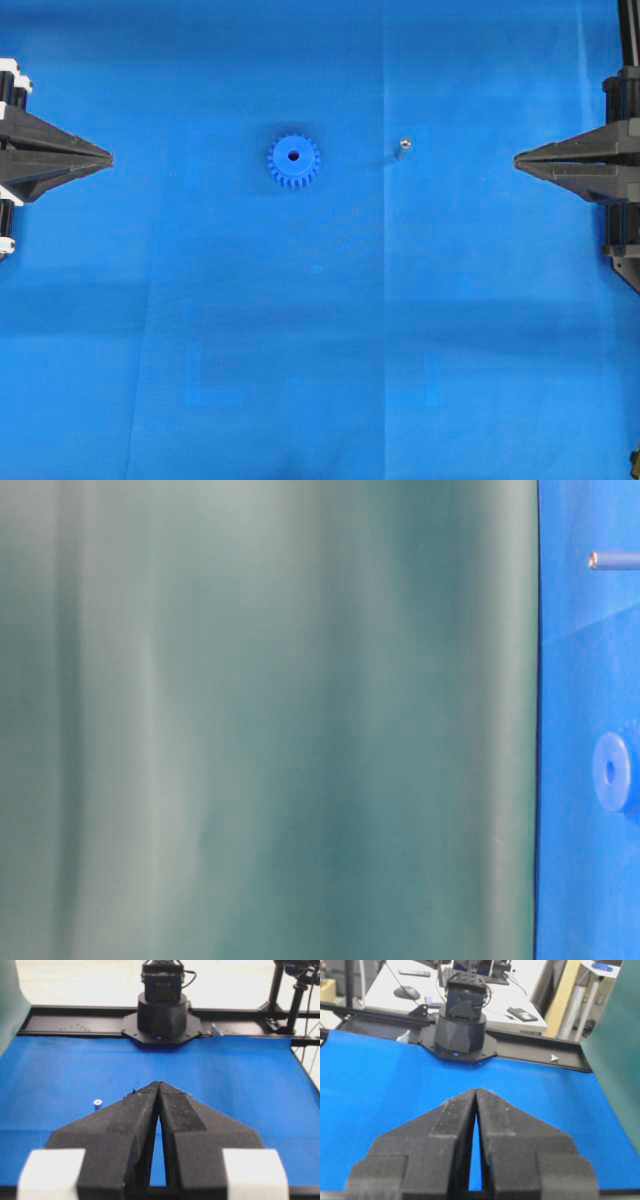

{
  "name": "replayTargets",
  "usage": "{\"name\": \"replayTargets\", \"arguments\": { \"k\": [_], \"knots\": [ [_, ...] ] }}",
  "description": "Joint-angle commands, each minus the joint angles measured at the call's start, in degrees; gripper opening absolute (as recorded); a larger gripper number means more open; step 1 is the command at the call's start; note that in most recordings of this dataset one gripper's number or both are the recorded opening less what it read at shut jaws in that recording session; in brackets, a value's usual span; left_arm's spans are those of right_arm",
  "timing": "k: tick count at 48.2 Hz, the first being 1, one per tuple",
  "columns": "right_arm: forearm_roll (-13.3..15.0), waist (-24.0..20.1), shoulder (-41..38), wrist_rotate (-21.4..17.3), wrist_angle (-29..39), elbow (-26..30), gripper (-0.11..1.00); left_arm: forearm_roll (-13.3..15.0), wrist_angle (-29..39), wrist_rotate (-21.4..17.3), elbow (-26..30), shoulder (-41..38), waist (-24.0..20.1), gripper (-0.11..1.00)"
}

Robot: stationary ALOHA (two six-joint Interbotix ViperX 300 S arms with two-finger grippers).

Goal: Insert the shaft placed at a random location into the center hole of the small gear at another random location.
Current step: 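Move the right gripper left and lower it around the silver shaft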

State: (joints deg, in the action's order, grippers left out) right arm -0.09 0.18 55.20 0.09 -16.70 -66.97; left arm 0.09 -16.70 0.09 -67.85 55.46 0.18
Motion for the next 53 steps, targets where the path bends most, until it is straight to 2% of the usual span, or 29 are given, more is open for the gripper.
{"name": "replayTargets", "arguments": {
  "k": [1,7,16,22,26,29,37,40,53],
  "knots": [
    [0.26,0.26,-0.70,0.35,-0.09,0.53,0.00,0.00,0.35,0.44,0.79,-0.97,0.09,0.00],
    [0.00,1.67,-3.25,0.18,0.53,0.53,-0.06,0.00,0.44,0.70,0.79,-1.05,0.09,0.00],
    [-0.26,5.10,-9.40,-0.09,-3.25,-0.26,-0.06,0.00,0.44,0.70,0.62,-0.97,0.09,0.00],
    [-1.05,7.12,-14.85,-0.09,-5.62,-0.26,-0.01,0.00,0.53,0.70,0.44,-0.97,0.09,0.00],
    [-1.49,8.09,-19.07,-0.09,-7.29,0.09,0.07,0.00,0.53,0.70,0.35,-0.88,0.09,0.00],
    [-2.02,8.70,-22.85,-0.09,-8.79,0.35,0.17,0.00,0.53,0.70,0.35,-0.88,0.09,0.00],
    [-2.81,10.81,-30.85,-0.09,-12.74,1.32,0.63,0.00,0.53,0.70,0.35,-0.88,0.09,0.00],
    [-2.90,11.69,-33.75,-0.09,-13.71,1.67,0.75,0.00,0.53,0.70,0.26,-0.70,0.09,0.00],
    [-4.48,13.62,-46.23,-0.09,-19.78,2.90,0.70,0.00,0.53,0.62,0.18,-0.70,0.09,0.00]
  ]
}}
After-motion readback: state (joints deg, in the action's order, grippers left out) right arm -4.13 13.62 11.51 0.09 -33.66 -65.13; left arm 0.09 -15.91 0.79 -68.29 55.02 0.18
